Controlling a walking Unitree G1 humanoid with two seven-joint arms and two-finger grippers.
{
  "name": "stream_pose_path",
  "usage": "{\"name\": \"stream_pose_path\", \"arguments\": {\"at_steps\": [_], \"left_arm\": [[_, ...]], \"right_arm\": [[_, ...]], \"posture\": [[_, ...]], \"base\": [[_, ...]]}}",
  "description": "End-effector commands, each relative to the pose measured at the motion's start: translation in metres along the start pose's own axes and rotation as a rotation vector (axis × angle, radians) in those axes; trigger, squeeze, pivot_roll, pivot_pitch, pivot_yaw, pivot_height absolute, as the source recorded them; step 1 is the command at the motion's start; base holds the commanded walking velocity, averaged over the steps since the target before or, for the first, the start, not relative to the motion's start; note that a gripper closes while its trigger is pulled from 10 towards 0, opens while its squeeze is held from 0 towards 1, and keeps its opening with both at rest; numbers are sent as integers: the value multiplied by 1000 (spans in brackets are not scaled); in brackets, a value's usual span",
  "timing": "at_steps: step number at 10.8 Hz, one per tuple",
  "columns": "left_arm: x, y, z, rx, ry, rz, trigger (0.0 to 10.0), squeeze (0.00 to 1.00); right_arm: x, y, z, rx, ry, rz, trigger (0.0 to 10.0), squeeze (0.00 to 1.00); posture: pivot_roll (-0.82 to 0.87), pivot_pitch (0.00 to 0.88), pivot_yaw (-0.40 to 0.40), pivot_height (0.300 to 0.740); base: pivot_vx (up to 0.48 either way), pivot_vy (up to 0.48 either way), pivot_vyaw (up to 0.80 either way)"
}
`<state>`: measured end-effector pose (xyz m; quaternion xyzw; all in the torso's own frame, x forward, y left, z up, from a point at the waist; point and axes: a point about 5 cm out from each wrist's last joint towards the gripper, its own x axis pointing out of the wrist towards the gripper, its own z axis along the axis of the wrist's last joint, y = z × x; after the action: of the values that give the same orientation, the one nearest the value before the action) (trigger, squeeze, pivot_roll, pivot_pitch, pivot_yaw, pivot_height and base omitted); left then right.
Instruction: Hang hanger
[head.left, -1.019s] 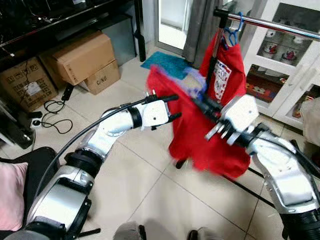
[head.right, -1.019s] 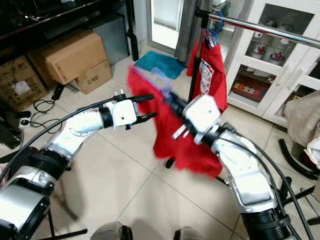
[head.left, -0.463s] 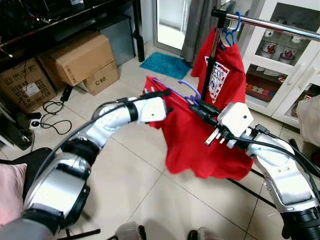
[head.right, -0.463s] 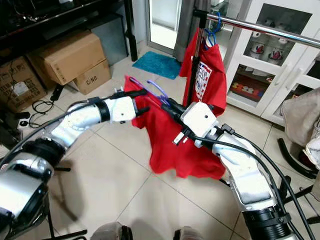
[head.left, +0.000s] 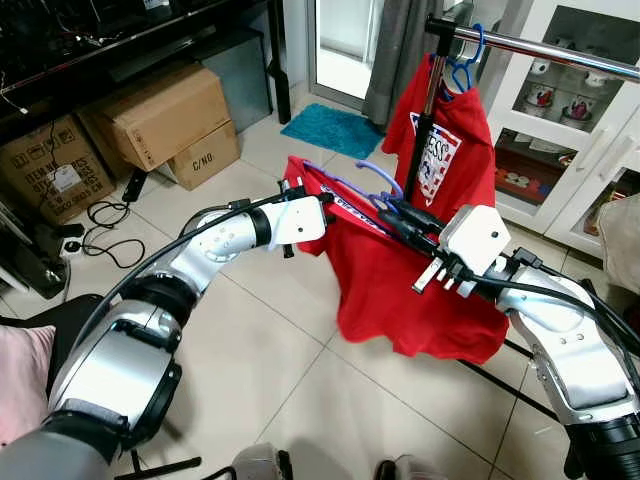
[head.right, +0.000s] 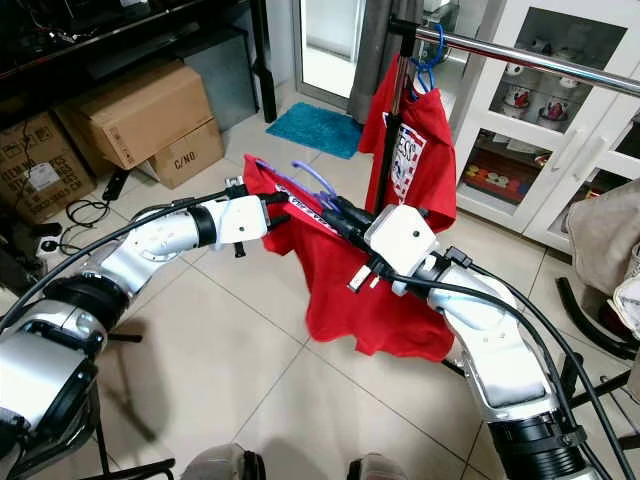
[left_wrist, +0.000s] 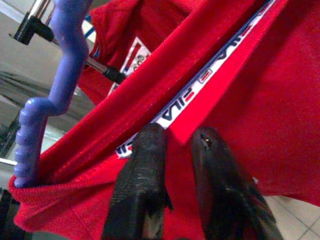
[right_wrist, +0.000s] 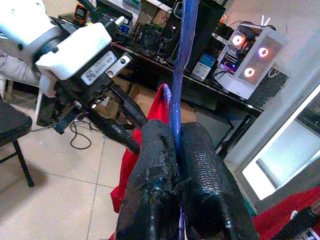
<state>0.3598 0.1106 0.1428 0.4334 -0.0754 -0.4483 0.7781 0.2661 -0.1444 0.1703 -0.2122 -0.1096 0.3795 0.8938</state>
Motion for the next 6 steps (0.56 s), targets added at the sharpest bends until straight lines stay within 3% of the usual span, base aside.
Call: {"name": "stream_pose_path", "arguments": {"at_steps": [1, 6], "left_arm": [[-2, 2, -5, 16, 46, -13, 0, 0], [-4, 6, -7, -9, 50, -9, 0, 0]], "right_arm": [[0, -8, 10, -29, -60, -7, 0, 0], [-3, -11, 8, -35, -47, 0, 0, 0]], "posture": [[-66, 0, 55, 740], [-68, 0, 56, 740]], "base": [[0, 0, 0], [0, 0, 0]]}}
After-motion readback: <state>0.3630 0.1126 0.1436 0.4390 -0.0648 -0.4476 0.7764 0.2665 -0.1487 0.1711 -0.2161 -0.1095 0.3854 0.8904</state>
